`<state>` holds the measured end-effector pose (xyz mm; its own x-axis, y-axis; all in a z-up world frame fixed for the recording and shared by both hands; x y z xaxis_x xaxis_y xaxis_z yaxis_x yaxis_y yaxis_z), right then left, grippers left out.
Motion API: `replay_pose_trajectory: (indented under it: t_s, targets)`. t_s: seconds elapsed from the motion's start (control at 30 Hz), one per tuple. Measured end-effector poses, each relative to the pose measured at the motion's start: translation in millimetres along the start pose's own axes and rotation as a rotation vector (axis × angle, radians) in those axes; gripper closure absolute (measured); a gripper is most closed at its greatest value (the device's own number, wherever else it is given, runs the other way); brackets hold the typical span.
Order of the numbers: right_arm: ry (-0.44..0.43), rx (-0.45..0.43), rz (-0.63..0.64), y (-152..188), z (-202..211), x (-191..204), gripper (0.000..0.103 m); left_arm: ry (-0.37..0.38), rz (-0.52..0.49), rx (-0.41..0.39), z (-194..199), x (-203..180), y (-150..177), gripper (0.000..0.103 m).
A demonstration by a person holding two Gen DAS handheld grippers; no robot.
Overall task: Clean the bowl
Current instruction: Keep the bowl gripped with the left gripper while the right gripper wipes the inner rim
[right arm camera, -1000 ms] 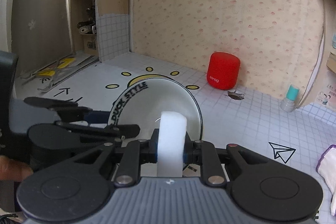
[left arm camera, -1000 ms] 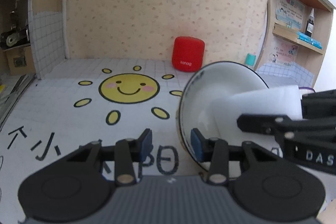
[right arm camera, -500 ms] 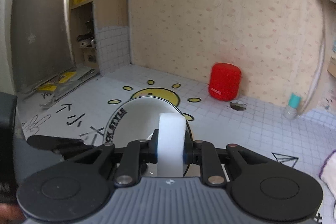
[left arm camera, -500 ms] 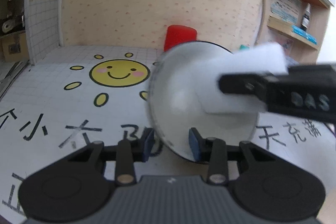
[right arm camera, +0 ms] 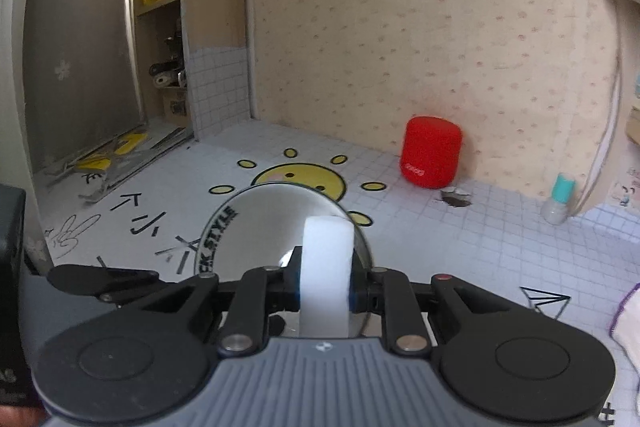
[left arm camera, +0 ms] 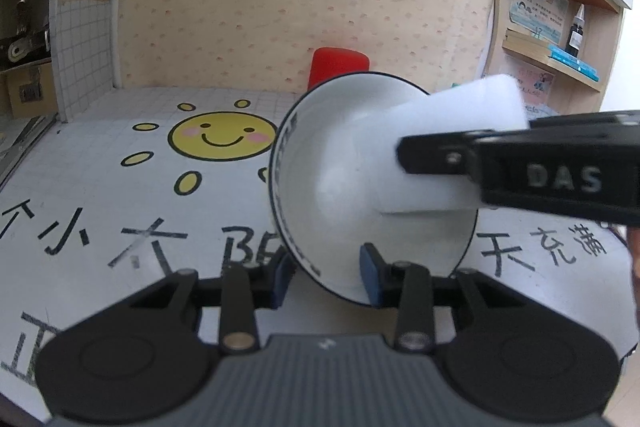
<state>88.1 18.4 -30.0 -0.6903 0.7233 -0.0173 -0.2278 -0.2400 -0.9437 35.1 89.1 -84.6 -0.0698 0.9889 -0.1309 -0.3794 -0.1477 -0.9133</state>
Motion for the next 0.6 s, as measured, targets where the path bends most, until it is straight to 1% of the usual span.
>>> replay_pose_trajectory:
  t_s: [0.1, 0.2, 0.6]
  targets:
    - [-0.016, 0.013, 0.008, 4.1, -1.9, 4.7, 0.085, 0.010, 0.018, 0.004, 1.4, 3.8, -0.7, 0.069]
    - [-0.022, 0.019, 0.010, 5.9, -0.2, 4.1, 0.085, -0.014, 0.009, 0.001, 3.4, 8.0, -2.4, 0.069]
    - [-0.015, 0.038, 0.053, 9.9, 1.4, 4.2, 0.085, -0.035, 0.021, -0.020, 4.8, 20.2, -10.9, 0.068]
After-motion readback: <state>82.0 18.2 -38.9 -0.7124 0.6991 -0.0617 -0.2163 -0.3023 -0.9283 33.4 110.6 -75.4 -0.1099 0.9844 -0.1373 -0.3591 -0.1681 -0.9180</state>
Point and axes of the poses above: each gripper's, at about its wrist camera, not at the fingertips, and z roughly against the way its jaws point, x to its left, y to its underside, the point moved 6 cm from there along -z, roughly the way its jaws point, and after that the axes turned 14 degrees about -x, right-handed, at the moved point
